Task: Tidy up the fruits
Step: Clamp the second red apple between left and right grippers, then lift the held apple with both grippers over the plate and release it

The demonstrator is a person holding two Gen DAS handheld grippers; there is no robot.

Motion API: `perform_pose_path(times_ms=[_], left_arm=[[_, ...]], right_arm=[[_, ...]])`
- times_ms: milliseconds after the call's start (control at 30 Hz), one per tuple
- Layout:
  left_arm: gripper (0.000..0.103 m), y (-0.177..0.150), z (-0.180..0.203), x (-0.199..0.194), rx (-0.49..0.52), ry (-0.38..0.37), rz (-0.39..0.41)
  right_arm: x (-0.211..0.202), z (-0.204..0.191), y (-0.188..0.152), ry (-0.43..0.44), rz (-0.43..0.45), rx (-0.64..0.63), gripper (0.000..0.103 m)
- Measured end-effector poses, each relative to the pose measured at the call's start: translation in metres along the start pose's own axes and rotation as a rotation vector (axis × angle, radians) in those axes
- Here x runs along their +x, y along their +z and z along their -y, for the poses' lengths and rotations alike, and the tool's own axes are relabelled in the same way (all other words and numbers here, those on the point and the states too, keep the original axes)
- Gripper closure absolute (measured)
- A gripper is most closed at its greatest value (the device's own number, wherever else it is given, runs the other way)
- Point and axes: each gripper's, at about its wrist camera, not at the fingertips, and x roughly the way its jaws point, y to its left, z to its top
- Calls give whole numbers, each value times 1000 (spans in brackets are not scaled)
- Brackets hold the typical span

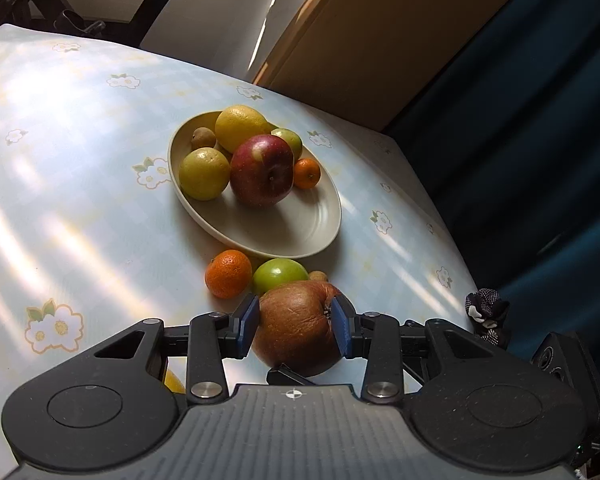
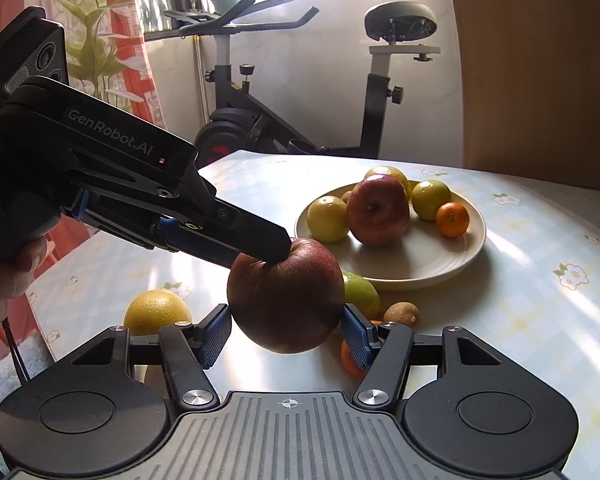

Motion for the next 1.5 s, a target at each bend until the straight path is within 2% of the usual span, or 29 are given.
perform_pose_path(times_ms=[233, 333, 433, 600, 667, 967, 1100, 1367, 1500], left_arm=[[60, 36, 20, 5, 30, -15, 4], [53, 51, 30, 13, 59, -13, -2], [53, 64, 38, 26, 91, -4, -11], [55, 85, 37, 49, 86, -8, -44], [59, 92, 36, 58, 81, -9, -62], [59, 114, 45, 107, 111, 13, -144], [59, 118, 44, 122, 118, 26, -163], [60, 127, 36, 126, 84, 29, -167], [60, 129, 35, 124, 91, 38, -144]], right_arm=[[0, 25, 32, -5, 23, 13, 47], [6, 38, 41, -10, 29, 20, 47], [11, 51, 47, -17, 32, 30, 47], [24, 71, 52, -35, 19, 27, 47], [31, 82, 53, -40, 8, 31, 47], [54, 117, 48, -62, -57, 26, 47], [63, 119, 48, -81, -66, -7, 47], [80, 112, 60, -127, -110, -109, 46], [83, 110, 62, -132, -125, -126, 46]])
